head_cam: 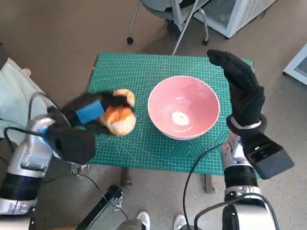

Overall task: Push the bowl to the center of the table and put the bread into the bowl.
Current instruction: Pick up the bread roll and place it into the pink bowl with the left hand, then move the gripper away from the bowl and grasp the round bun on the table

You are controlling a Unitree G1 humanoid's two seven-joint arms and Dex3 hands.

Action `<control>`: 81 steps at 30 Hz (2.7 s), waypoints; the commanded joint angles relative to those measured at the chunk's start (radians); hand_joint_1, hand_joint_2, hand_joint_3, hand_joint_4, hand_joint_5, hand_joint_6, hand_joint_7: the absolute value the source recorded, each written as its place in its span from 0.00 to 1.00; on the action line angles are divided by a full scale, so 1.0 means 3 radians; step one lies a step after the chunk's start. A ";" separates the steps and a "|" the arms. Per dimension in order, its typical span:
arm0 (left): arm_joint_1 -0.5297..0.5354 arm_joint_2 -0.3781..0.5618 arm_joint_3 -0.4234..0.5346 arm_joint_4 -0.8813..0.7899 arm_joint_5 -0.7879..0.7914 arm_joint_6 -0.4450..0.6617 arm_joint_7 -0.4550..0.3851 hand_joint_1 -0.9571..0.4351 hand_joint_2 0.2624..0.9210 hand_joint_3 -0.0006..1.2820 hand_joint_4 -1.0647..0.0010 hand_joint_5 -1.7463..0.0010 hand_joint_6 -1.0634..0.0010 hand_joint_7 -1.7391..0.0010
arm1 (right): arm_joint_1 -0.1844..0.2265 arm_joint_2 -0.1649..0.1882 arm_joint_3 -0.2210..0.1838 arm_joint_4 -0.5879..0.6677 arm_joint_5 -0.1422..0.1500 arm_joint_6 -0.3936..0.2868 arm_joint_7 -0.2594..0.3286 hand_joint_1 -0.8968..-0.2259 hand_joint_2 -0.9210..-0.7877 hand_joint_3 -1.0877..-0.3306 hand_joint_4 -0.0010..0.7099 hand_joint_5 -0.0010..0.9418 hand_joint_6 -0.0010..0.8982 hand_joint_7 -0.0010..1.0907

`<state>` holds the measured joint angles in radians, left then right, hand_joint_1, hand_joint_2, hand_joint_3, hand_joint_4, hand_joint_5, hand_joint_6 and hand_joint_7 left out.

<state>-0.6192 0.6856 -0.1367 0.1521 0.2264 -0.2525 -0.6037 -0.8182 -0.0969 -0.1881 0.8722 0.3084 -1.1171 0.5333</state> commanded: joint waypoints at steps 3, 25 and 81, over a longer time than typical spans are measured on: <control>-0.0424 -0.0342 -0.0002 0.0021 0.0018 -0.0069 0.0270 0.69 1.00 0.06 0.41 0.23 0.36 0.42 | 0.0064 0.0007 0.0003 0.0011 -0.0003 0.0063 -0.0019 0.48 0.00 0.51 0.51 0.00 0.05 0.77; -0.1420 -0.1199 -0.0706 0.2072 0.0730 -0.0436 0.0700 0.69 1.00 0.15 0.48 0.24 0.55 0.25 | 0.0171 -0.0001 0.0002 -0.0149 0.0114 0.0127 0.0075 0.48 0.00 0.52 0.51 0.00 0.06 0.76; -0.1718 -0.0491 -0.0715 0.3397 0.1114 -0.0340 0.1111 0.40 0.83 0.00 0.89 1.00 0.77 0.98 | 0.0122 -0.0112 -0.0076 -0.0043 0.0131 0.0041 0.0111 0.45 0.00 0.54 0.49 0.00 0.03 0.76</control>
<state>-1.0926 0.5655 -0.3410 1.1400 0.5533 -0.3745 -0.2742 -0.7816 -0.1332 -0.2139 0.8436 0.3491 -1.1107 0.5605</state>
